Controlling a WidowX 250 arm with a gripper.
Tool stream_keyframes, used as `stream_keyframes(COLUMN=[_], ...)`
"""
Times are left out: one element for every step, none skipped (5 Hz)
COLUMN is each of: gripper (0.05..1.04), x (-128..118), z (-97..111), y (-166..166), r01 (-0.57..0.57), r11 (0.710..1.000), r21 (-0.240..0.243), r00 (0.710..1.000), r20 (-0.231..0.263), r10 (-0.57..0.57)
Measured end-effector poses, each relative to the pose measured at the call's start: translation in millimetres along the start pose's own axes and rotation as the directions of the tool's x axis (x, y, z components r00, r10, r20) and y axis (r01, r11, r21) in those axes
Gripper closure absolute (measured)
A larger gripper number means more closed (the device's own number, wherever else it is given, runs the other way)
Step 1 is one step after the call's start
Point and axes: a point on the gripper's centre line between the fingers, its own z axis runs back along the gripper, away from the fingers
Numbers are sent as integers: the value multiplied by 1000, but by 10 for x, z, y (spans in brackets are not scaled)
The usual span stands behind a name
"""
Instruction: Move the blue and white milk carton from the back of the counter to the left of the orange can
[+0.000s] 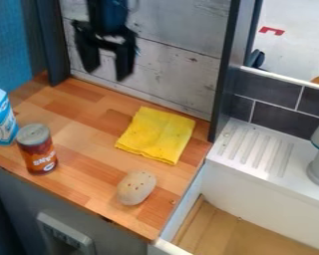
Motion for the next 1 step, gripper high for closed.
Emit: stream_keyframes(gripper=[75], x=[-9], z=[33], y=[-108], r01=[58], r11=[998], r21=[-37], r00=[998], r20=[-16], r10=[-59])
